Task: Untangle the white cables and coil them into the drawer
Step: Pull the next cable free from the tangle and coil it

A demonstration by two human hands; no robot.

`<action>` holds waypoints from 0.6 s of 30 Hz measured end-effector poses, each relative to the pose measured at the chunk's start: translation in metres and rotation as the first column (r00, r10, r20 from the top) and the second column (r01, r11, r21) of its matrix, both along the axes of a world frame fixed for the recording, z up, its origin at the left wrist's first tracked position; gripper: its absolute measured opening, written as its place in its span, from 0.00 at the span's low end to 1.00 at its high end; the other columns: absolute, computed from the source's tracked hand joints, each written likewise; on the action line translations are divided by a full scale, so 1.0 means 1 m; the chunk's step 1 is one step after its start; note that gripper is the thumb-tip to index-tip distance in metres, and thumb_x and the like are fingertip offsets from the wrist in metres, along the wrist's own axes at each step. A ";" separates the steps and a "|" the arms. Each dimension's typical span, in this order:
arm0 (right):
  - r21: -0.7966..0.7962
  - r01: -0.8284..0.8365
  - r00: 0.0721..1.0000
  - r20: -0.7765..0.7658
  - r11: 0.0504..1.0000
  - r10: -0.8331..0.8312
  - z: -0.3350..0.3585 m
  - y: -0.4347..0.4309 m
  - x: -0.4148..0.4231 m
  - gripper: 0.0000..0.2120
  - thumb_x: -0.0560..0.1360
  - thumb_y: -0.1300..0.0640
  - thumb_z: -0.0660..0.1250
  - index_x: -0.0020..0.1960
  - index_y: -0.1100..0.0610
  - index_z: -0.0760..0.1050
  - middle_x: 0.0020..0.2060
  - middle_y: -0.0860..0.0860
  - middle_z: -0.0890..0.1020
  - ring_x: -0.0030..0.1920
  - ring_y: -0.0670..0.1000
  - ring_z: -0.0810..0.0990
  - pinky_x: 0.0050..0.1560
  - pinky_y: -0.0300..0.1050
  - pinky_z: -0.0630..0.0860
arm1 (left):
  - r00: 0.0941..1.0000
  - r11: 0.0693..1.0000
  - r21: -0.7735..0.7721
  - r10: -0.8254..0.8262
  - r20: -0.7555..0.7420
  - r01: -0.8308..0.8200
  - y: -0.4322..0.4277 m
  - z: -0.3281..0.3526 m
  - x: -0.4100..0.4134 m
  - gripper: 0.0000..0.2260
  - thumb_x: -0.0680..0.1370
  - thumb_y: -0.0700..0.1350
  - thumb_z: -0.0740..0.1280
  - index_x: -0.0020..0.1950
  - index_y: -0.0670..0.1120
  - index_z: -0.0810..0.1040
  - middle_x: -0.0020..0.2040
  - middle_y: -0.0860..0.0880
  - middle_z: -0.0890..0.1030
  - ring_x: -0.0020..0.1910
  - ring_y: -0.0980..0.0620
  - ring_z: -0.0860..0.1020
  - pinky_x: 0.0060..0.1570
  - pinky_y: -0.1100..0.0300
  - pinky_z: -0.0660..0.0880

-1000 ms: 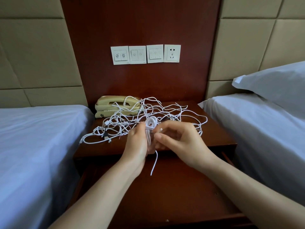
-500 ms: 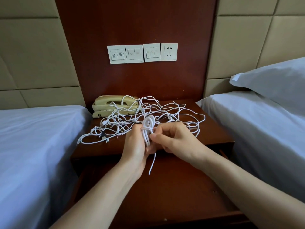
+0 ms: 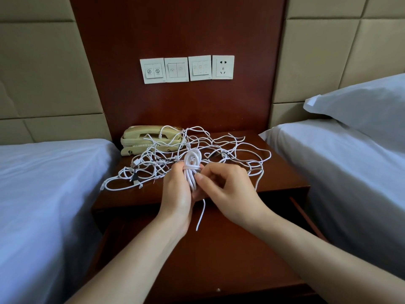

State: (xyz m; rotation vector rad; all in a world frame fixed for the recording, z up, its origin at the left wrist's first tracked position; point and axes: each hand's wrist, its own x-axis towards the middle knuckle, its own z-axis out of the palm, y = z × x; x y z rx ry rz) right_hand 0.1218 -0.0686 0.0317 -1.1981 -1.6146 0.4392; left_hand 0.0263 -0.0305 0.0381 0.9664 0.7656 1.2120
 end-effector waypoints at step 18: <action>0.130 -0.090 0.996 0.009 0.987 0.089 0.001 -0.001 -0.001 0.02 0.76 0.63 0.65 0.48 0.59 0.75 0.35 0.48 0.83 0.39 0.44 0.82 0.40 0.41 0.78 | 0.995 1.000 -0.026 0.019 0.096 -0.017 0.007 0.009 -0.008 0.18 0.80 0.45 0.50 0.34 0.44 0.72 0.24 0.48 0.73 0.23 0.53 0.72 0.26 0.64 0.70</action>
